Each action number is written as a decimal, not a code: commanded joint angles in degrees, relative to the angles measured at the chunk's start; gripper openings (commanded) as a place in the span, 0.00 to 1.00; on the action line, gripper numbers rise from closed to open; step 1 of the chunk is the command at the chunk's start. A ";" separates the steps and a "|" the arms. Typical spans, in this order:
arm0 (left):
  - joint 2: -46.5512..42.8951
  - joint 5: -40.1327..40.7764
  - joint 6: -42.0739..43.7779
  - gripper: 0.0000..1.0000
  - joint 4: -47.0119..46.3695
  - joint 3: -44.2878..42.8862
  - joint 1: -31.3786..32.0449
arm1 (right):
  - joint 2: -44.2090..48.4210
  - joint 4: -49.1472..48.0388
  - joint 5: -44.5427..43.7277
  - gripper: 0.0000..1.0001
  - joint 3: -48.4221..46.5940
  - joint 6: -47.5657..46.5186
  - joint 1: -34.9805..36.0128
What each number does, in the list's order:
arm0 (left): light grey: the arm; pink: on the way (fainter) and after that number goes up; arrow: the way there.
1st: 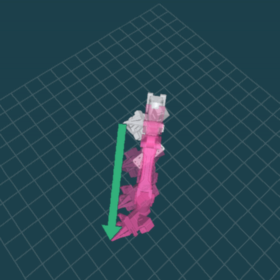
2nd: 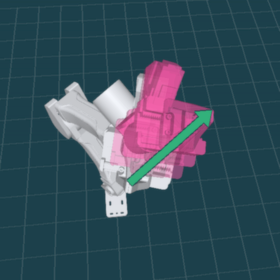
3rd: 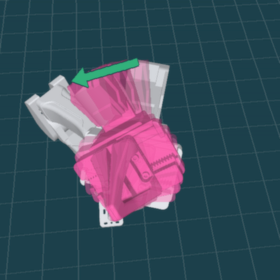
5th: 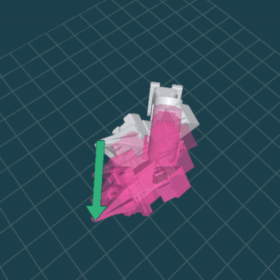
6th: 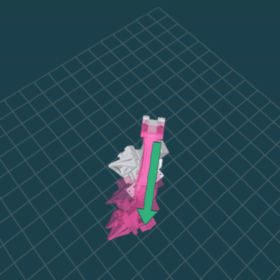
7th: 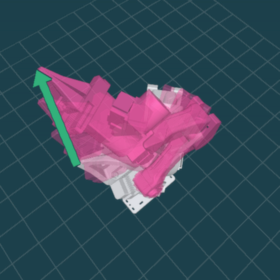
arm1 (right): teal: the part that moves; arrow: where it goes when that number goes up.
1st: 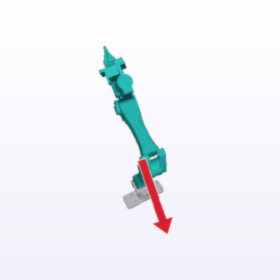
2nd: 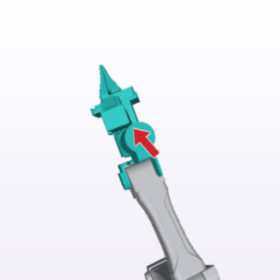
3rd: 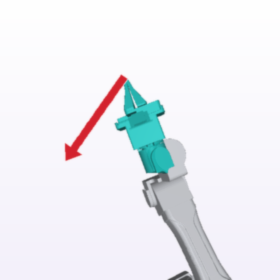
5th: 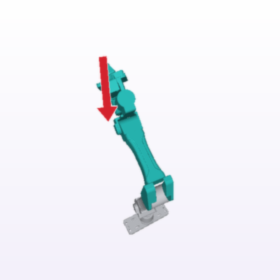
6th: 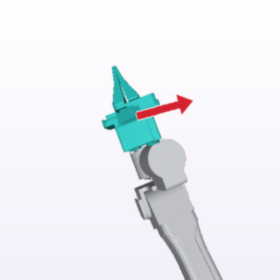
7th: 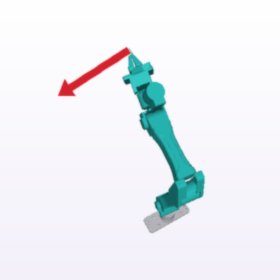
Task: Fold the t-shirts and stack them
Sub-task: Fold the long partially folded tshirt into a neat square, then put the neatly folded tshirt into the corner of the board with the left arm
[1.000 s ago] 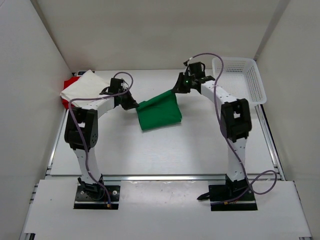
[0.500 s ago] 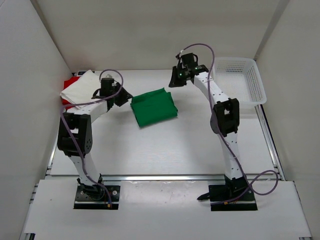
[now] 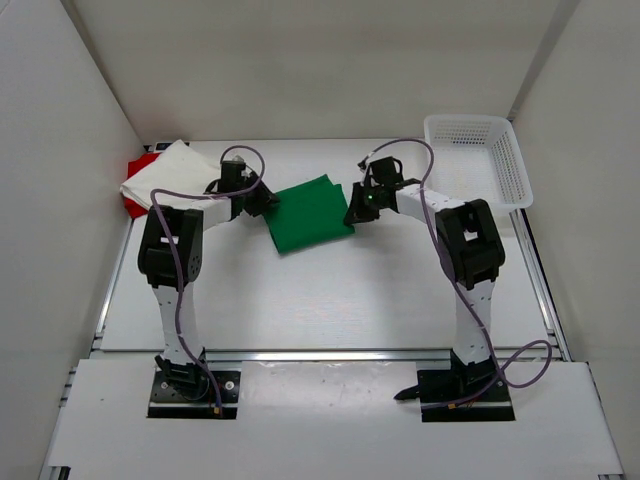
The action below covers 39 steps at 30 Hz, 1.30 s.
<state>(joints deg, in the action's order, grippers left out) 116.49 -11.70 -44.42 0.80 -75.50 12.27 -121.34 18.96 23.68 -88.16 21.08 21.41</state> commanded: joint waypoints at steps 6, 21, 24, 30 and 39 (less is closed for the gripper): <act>1.20 -5.78 -2.77 0.51 -7.03 2.82 -5.50 | 1.54 -13.59 3.74 0.00 11.15 3.44 -2.69; -25.59 0.72 6.98 0.98 -0.09 23.34 -5.15 | 24.82 -14.56 -3.82 0.32 22.41 6.95 -0.05; -29.21 1.07 6.54 0.99 -2.99 29.17 -4.10 | 30.09 -17.72 -3.38 0.35 28.73 8.98 1.09; -27.11 0.19 3.47 0.80 -7.29 34.80 -2.61 | 38.17 -19.84 -3.64 0.37 39.01 8.02 3.72; -13.94 0.27 -3.38 0.70 -15.38 30.87 -0.06 | 45.93 -22.04 -3.91 0.40 47.72 7.31 9.43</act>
<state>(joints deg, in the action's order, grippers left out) 97.65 -12.78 -45.25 -12.58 -42.96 10.70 -77.19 0.84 20.38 -41.56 29.17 28.88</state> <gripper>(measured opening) 0.733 0.400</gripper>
